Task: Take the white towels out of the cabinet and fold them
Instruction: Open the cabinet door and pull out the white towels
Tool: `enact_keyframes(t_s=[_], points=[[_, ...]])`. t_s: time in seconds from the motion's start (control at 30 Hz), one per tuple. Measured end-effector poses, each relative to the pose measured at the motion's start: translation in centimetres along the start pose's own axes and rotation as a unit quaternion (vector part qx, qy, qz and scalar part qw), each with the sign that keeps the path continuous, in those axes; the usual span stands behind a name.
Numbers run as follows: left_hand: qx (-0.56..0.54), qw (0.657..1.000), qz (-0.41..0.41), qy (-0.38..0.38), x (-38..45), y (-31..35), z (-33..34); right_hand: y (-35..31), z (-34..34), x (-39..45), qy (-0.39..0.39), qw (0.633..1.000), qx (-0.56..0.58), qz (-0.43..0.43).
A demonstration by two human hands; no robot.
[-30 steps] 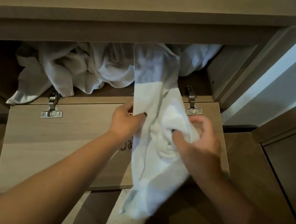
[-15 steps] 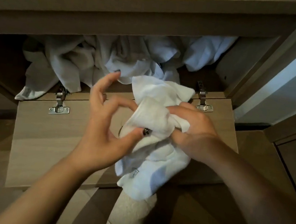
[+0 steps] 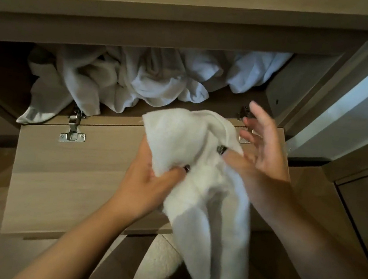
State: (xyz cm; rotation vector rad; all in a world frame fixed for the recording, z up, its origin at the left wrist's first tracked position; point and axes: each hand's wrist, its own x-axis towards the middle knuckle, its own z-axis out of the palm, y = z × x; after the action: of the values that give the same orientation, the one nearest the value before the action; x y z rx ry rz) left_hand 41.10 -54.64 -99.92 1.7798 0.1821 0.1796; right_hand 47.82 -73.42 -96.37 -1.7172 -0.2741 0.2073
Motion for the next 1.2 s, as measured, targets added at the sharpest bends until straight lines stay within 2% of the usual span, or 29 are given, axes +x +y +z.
enact_keyframes(t_s=[0.07,0.13,0.27,0.37,0.4,0.43,0.5,0.53,0.57,0.63,0.73,0.83,0.93,1.0,1.07,1.13,1.2], points=[[-0.084,0.992,-0.032,0.092,0.1,-0.2,-0.2,0.7,0.7,-1.5,-0.070,0.991,-0.111,0.013],[-0.191,0.967,-0.101,0.132,0.3,0.0,-0.5,1.4,2.4,-2.5,-0.140,0.971,-0.192,0.029],[-0.363,0.902,-0.224,0.059,0.6,0.1,-0.5,1.6,4.9,-1.7,-0.156,0.963,-0.218,0.030],[-0.452,0.854,-0.251,0.052,0.8,-0.1,-0.9,2.0,5.1,-0.4,-0.145,0.961,-0.235,-0.010],[-0.456,0.854,-0.248,0.051,0.9,-0.2,-1.2,2.3,5.2,-0.1,-0.136,0.960,-0.243,-0.018],[-0.430,0.868,-0.242,0.048,1.2,-0.4,-1.6,2.7,5.4,0.3,-0.123,0.959,-0.253,-0.021],[-0.288,0.928,-0.229,0.054,1.8,-0.9,-2.2,3.9,5.3,1.3,-0.098,0.949,-0.300,-0.021],[-0.209,0.949,-0.224,0.071,1.9,-1.4,-2.5,4.7,5.0,2.0,-0.095,0.932,-0.349,-0.020],[-0.150,0.956,-0.229,0.102,1.9,-2.1,-2.9,5.6,4.5,2.6,-0.100,0.906,-0.410,-0.019],[-0.091,0.946,-0.251,0.183,1.3,-3.7,-3.6,7.1,3.6,3.3,-0.109,0.855,-0.507,-0.003],[-0.012,0.935,-0.264,0.235,0.1,-5.9,-4.1,9.1,3.5,3.3,-0.104,0.834,-0.542,0.020],[0.107,0.957,-0.200,0.181,0.2,-7.0,-3.7,9.9,3.9,3.2,-0.094,0.841,-0.533,0.015],[0.258,0.956,-0.065,0.123,3.2,-6.6,-3.6,10.1,3.9,3.4,-0.095,0.833,-0.545,0.012],[0.356,0.925,0.005,0.131,6.6,-5.7,-4.4,10.2,3.9,3.4,-0.106,0.826,-0.553,0.023],[0.483,0.863,0.031,0.148,9.9,-5.0,-6.0,10.2,3.9,3.4,-0.115,0.820,-0.560,0.036],[0.610,0.778,-0.013,0.152,12.2,-4.6,-8.2,10.1,4.0,3.6,-0.122,0.813,-0.567,0.043],[0.666,0.721,-0.108,0.157,13.7,-4.3,-10.8,10.0,4.0,3.7,-0.124,0.810,-0.572,0.043]])
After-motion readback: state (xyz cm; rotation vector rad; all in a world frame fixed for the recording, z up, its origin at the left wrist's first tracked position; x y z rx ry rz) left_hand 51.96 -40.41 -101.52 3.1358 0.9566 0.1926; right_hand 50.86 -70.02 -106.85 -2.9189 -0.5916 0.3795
